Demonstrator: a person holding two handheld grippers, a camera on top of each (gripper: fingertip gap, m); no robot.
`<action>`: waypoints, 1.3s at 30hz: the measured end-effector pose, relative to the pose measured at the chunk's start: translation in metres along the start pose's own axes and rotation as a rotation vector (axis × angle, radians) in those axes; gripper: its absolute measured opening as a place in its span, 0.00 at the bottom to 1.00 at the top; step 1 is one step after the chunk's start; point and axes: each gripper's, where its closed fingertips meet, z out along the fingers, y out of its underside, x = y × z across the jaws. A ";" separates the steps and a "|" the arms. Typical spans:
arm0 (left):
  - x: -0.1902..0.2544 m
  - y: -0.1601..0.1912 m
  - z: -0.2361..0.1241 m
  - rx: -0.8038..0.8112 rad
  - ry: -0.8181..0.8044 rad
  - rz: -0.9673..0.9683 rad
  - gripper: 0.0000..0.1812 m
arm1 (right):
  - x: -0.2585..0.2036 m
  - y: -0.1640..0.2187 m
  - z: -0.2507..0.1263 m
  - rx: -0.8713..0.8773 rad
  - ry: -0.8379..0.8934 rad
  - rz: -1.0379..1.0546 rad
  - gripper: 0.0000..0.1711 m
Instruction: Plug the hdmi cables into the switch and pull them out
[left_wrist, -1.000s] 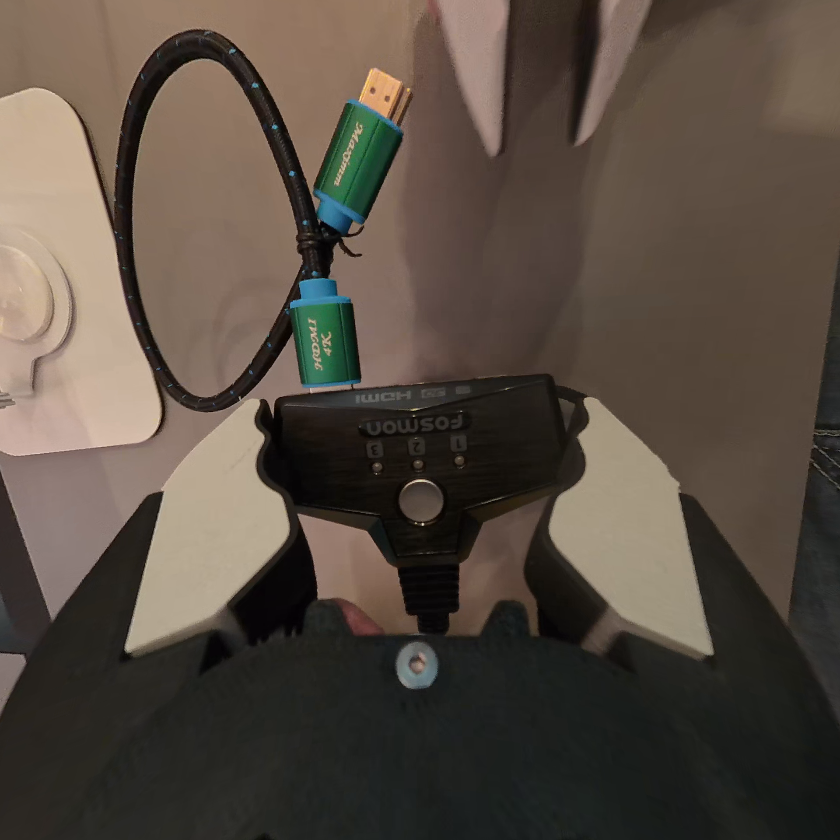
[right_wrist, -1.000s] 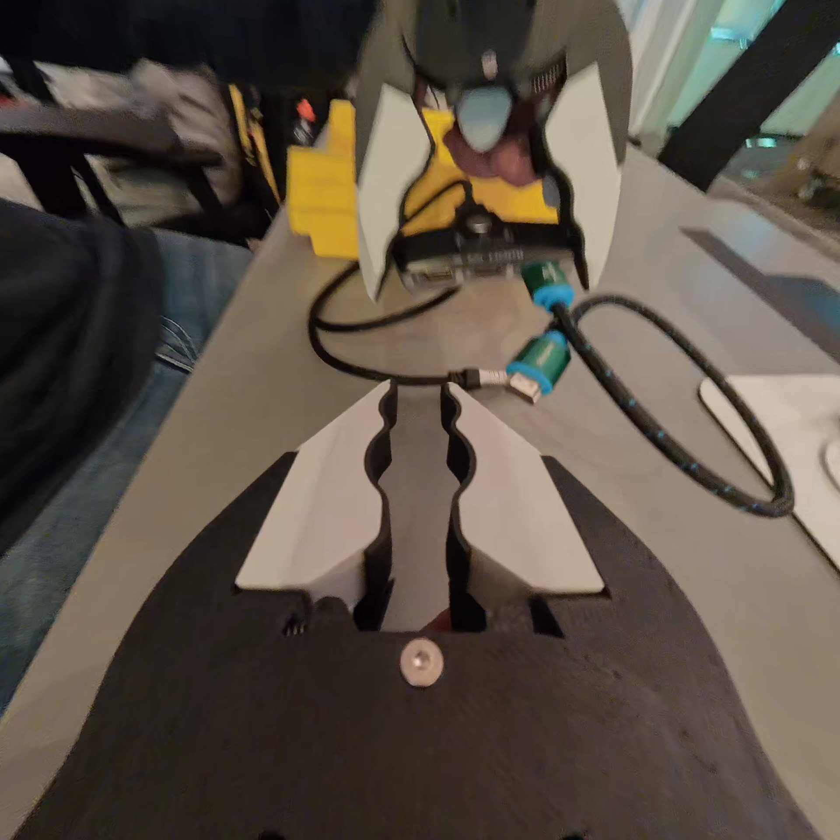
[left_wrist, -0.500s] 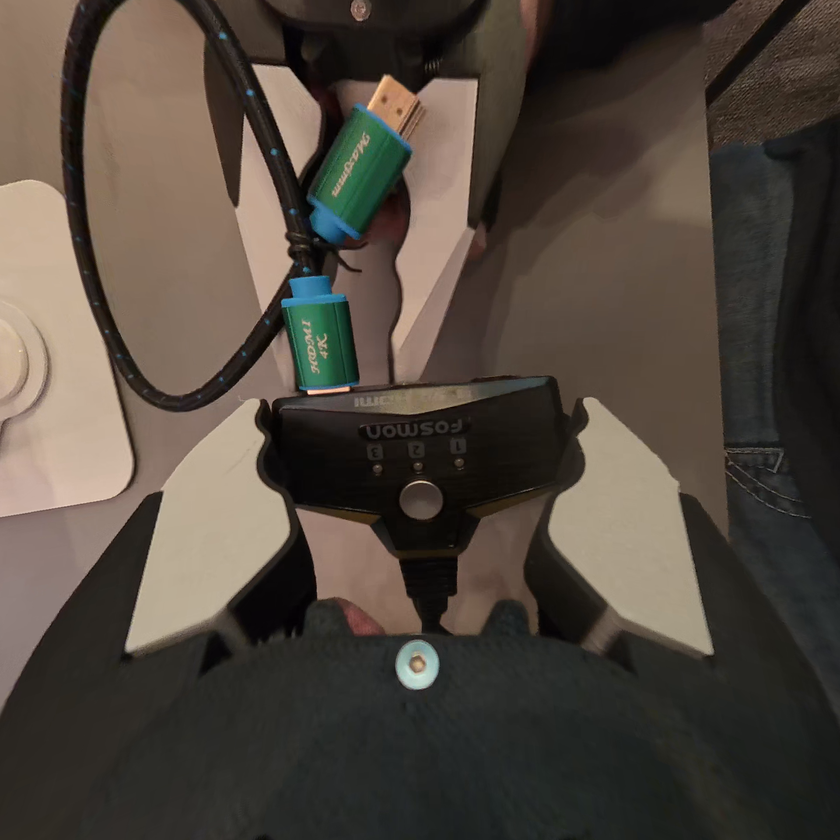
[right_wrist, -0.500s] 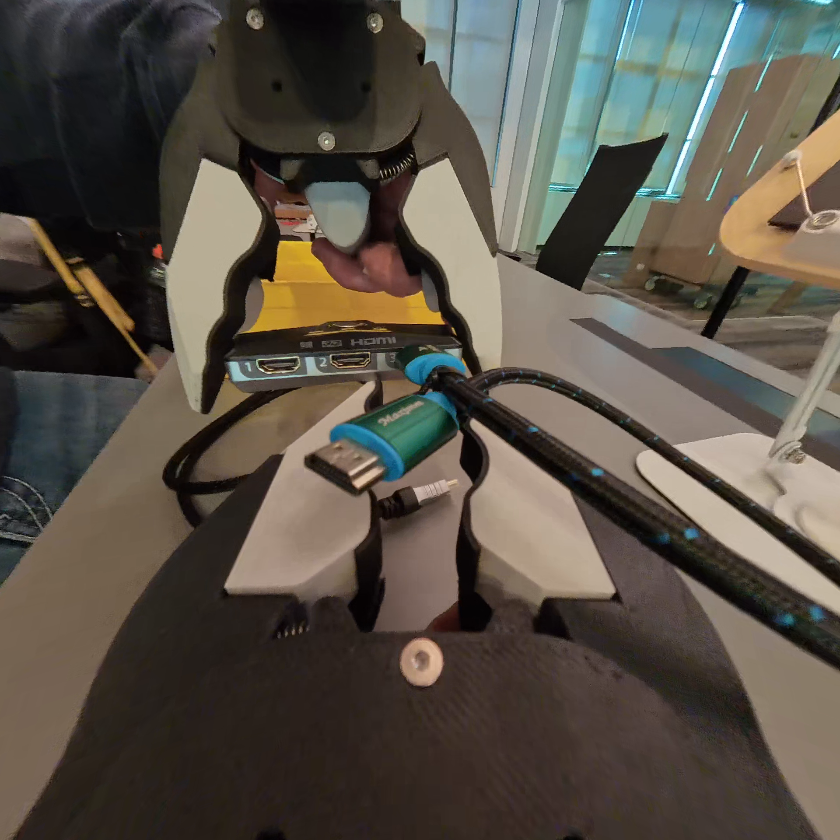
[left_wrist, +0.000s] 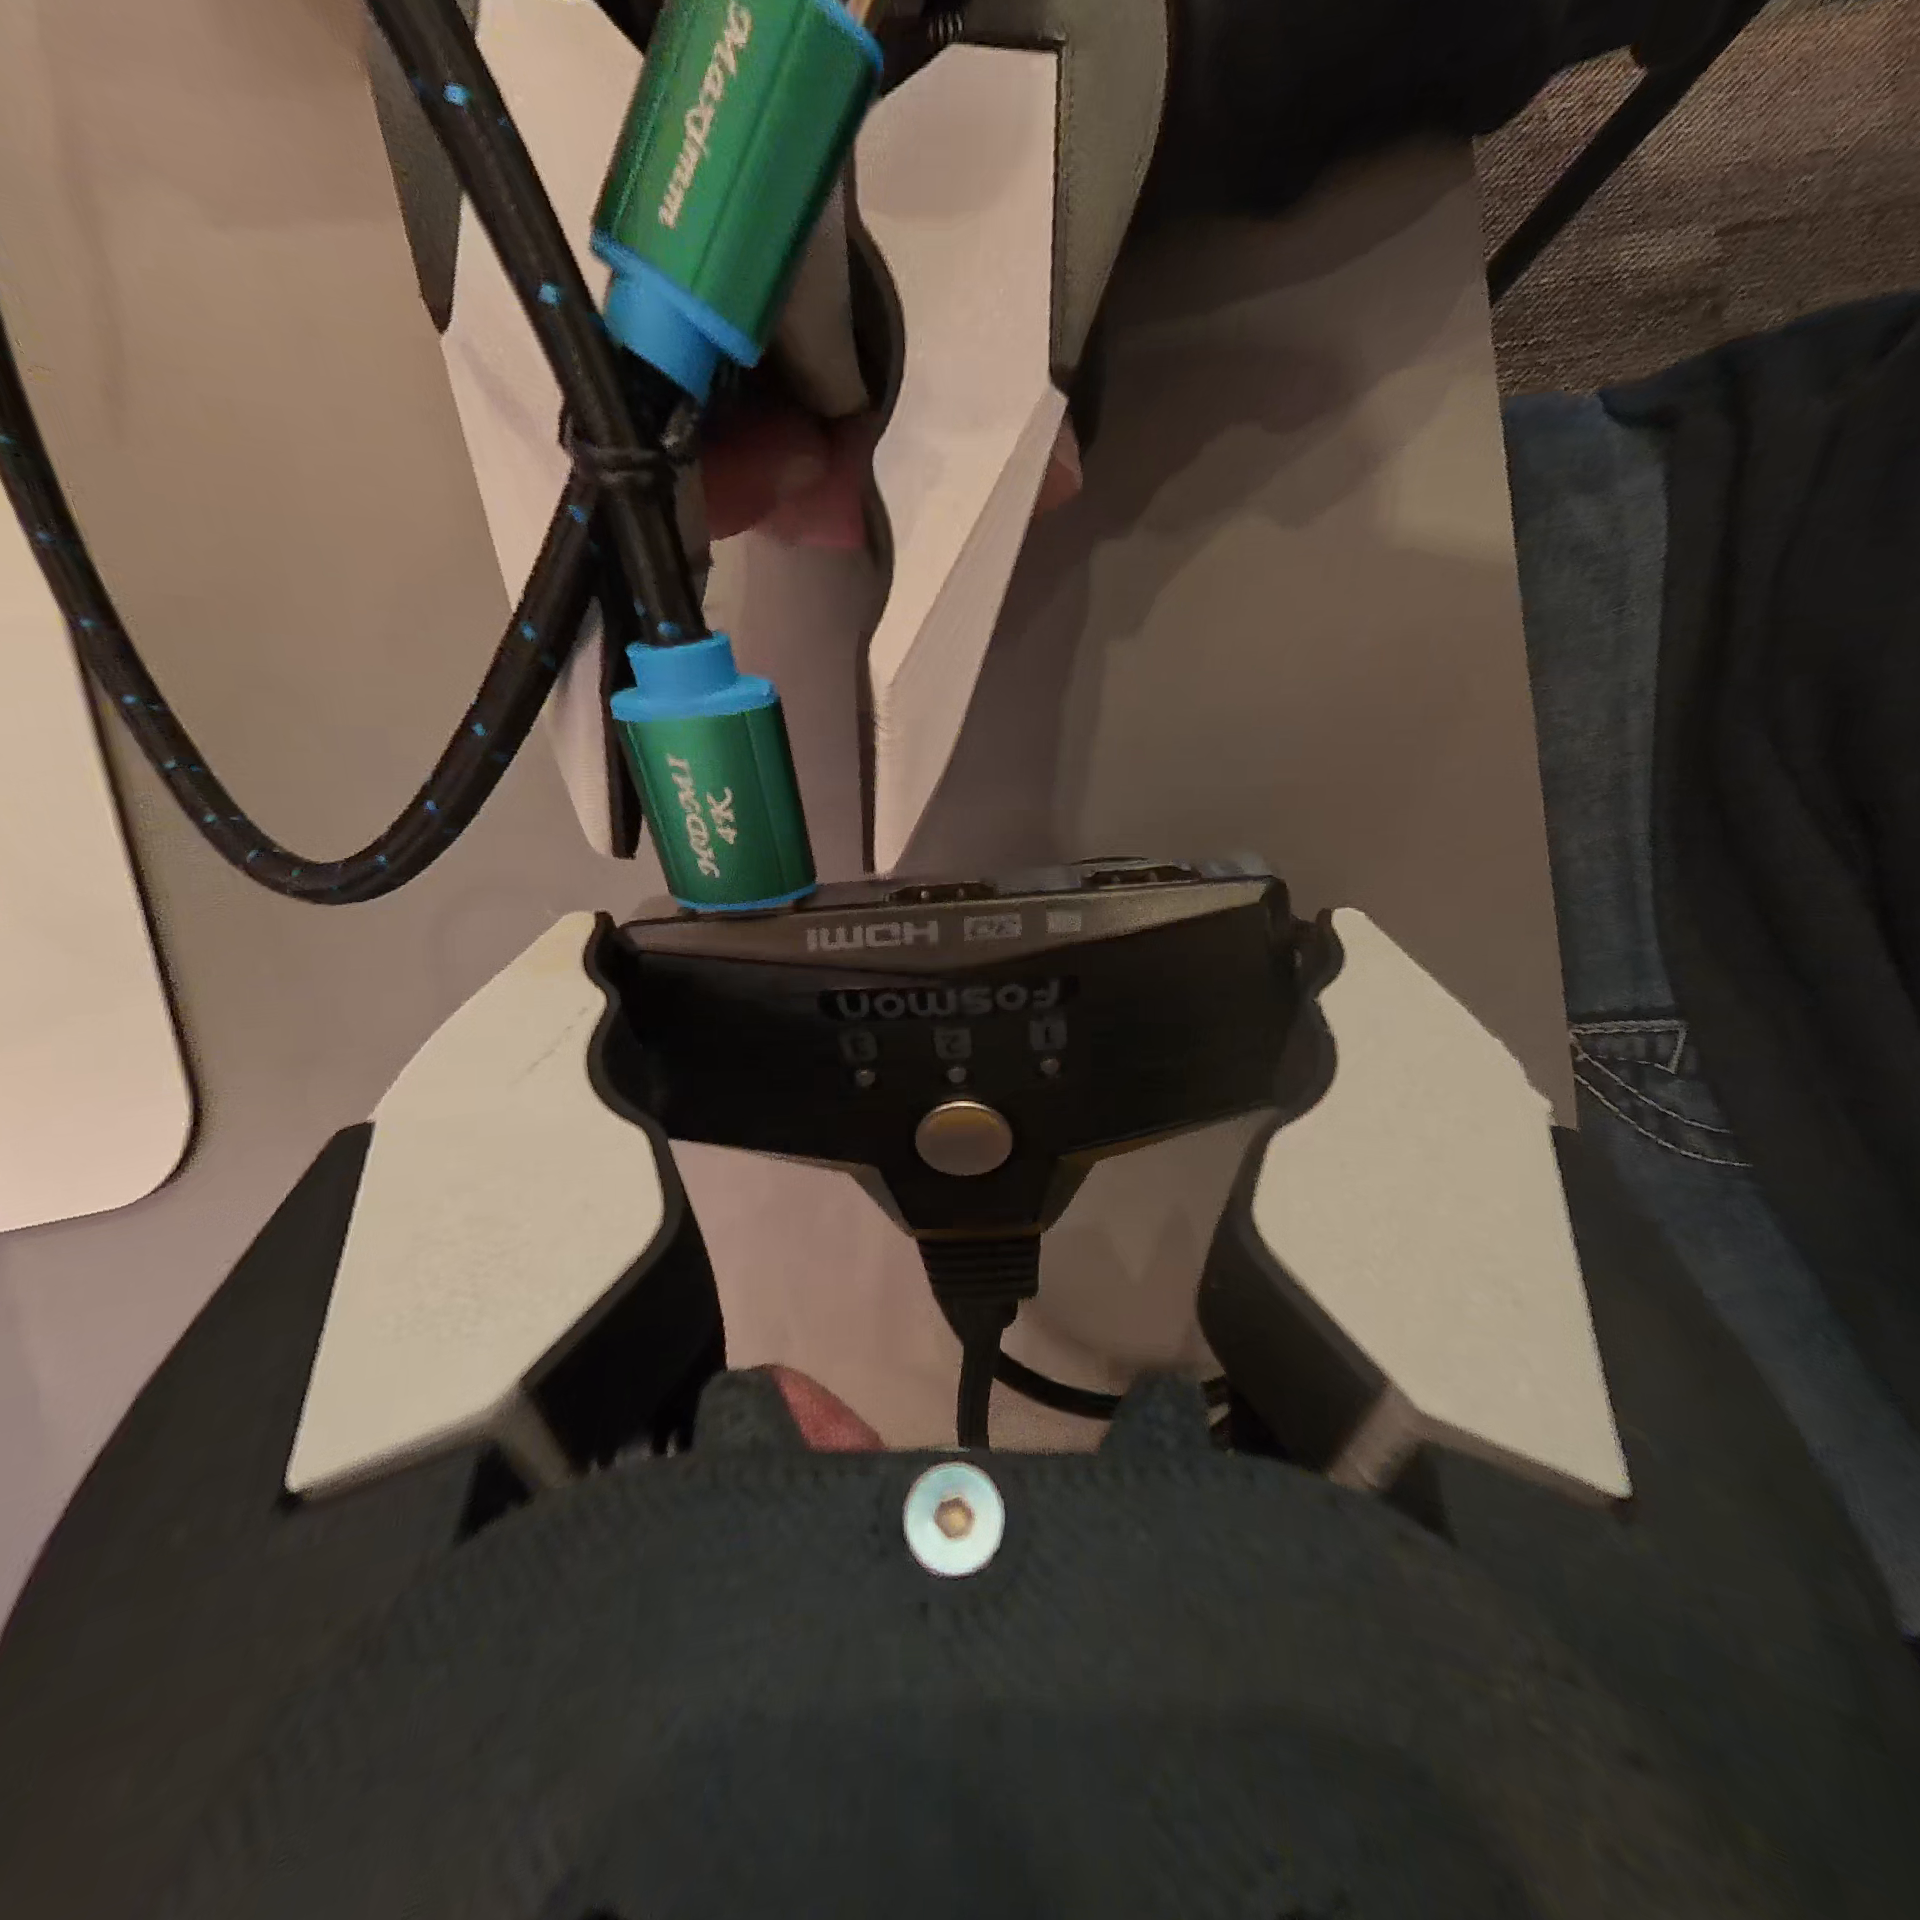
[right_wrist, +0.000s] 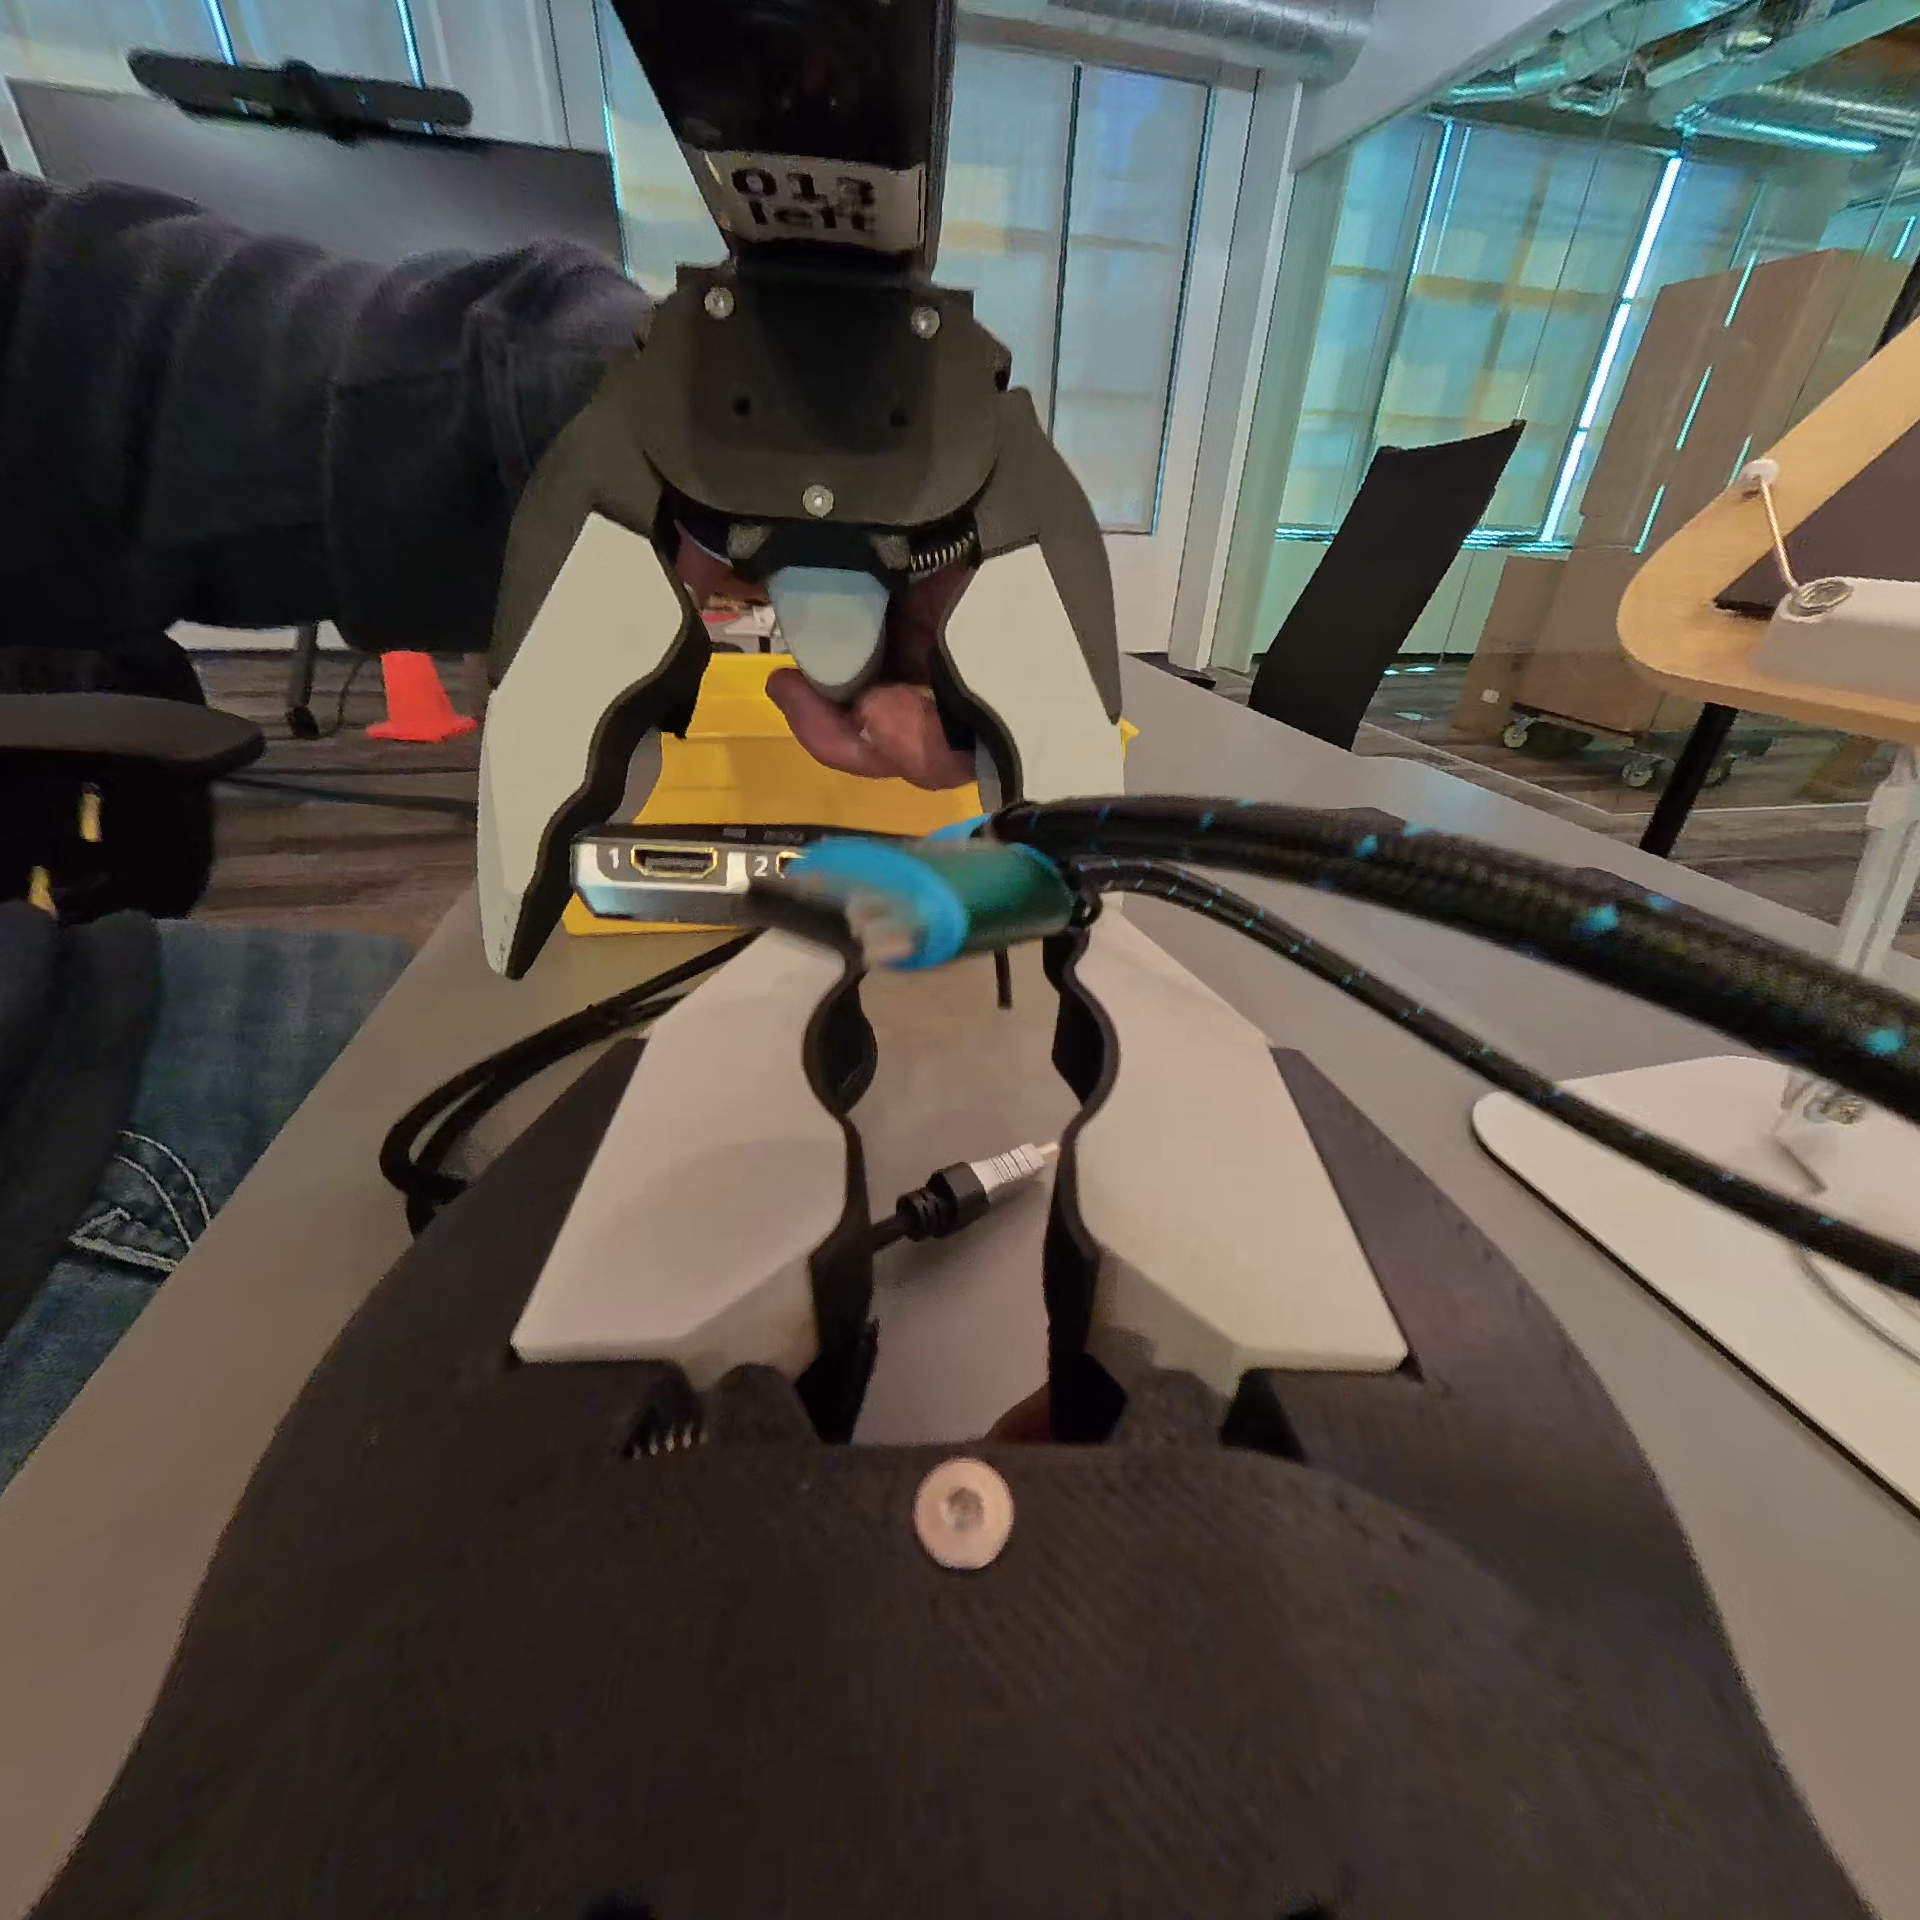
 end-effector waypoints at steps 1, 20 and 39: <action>0.001 -0.001 0.001 0.012 0.012 -0.006 0.65 | 0.000 -0.001 0.000 0.012 -0.004 0.015 0.17; 0.008 0.015 0.026 -0.093 0.044 0.057 0.65 | -0.009 0.024 -0.002 -0.163 -0.089 0.002 0.09; 0.004 0.008 0.021 -0.072 -0.095 0.124 0.65 | -0.012 0.012 -0.006 -0.099 -0.097 0.126 0.10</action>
